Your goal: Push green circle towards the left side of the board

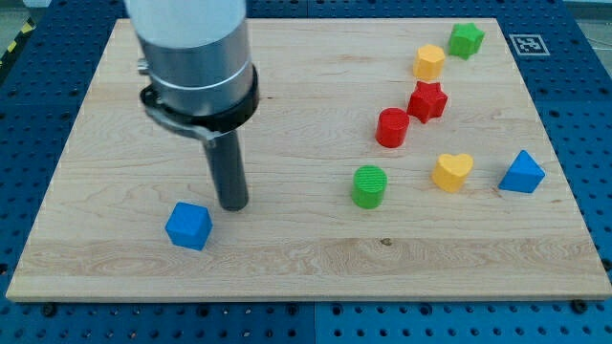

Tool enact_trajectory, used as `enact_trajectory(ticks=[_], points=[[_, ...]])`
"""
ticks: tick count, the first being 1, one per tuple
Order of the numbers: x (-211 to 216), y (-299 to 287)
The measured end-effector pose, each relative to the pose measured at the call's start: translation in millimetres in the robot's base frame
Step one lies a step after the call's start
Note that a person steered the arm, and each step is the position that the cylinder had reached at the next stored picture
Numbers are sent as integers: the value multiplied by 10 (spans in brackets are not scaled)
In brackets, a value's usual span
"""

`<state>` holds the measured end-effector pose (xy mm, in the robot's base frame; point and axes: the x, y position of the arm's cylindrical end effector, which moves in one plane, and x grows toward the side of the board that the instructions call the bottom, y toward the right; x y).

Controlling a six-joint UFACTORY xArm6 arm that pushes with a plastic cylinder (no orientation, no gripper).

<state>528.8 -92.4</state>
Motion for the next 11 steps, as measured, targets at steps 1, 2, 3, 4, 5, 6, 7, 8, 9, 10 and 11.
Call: enact_trajectory(ticks=[1,2,3,4,5,6,7,8,9,10,11], points=[[320,-170],[424,-240],[310,-48],[300,782],[352,1791],[92,2629],[-26,2585],[-26,2026],[-27,1440],[-134,1463],[-333,1736]])
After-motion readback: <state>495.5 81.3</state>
